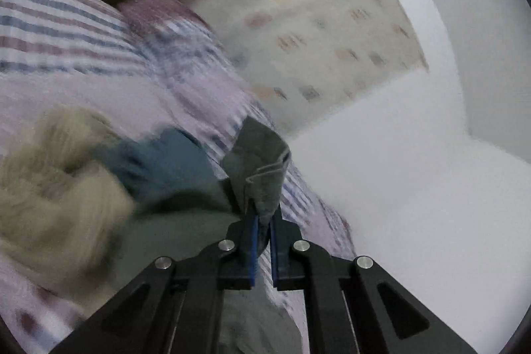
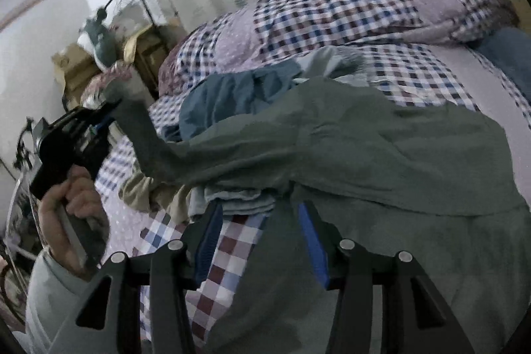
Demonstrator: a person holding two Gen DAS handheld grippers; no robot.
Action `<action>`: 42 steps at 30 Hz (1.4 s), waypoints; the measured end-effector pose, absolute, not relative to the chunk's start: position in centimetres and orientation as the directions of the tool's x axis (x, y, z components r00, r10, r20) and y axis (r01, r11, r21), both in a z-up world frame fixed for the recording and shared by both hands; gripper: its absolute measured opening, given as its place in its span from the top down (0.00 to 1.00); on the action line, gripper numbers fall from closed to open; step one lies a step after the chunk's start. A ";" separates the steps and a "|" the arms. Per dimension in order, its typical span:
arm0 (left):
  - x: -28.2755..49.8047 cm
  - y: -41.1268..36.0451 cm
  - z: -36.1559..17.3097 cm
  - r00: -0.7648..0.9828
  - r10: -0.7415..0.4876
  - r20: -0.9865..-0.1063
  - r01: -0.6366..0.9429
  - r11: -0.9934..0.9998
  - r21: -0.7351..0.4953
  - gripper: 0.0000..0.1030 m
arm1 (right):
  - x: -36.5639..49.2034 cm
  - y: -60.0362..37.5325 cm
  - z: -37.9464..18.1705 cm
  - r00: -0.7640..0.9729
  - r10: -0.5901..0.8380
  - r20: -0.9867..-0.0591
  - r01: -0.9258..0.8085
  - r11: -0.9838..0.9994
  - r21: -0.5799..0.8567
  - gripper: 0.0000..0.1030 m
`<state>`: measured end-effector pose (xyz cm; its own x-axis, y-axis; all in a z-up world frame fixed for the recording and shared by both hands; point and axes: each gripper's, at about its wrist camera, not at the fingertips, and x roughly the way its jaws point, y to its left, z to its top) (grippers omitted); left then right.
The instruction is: Fold clothes
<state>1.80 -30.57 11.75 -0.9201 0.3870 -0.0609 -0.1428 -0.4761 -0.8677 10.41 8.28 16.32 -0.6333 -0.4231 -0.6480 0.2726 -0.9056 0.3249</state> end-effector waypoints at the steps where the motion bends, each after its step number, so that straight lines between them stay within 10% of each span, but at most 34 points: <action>1: 1.1 -28.4 12.3 -0.895 0.442 -0.059 -0.185 -0.488 -0.853 0.96 | 10.6 9.6 16.4 -0.645 -0.424 -0.636 0.260 -0.904 0.340 0.50; 13: -1.2 -1.1 11.9 -0.543 0.795 -0.269 -0.443 -0.544 -0.713 0.96 | 12.1 27.8 14.6 -0.781 -0.354 -0.514 0.026 -0.842 0.539 0.46; 23: 1.8 7.8 5.5 -0.416 0.779 -0.469 -0.450 -0.624 -0.639 0.96 | 7.3 35.4 4.2 -0.659 -0.611 -0.439 -0.061 -0.538 0.841 0.44; 34: 3.2 10.4 2.9 -0.397 0.715 -0.575 -0.475 -0.696 -0.538 0.96 | 4.8 35.0 2.7 -0.607 -0.656 -0.449 -0.070 -0.519 0.852 0.30; 39: 4.0 10.7 2.7 -0.368 0.707 -0.604 -0.496 -0.699 -0.515 0.75 | 4.1 33.9 2.5 -0.578 -0.606 -0.547 -0.071 -0.630 0.773 0.32; 42: 4.7 9.9 3.6 -0.364 0.730 -0.579 -0.509 -0.676 -0.533 0.43 | 4.2 33.6 2.2 -0.565 -0.578 -0.589 -0.060 -0.683 0.728 0.49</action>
<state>4.67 9.89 3.58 -0.3643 0.7296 -0.5787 -0.5087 -0.6764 -0.5326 4.17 33.56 2.22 -0.5651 -0.5781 -0.5887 -0.0600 -0.6828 0.7281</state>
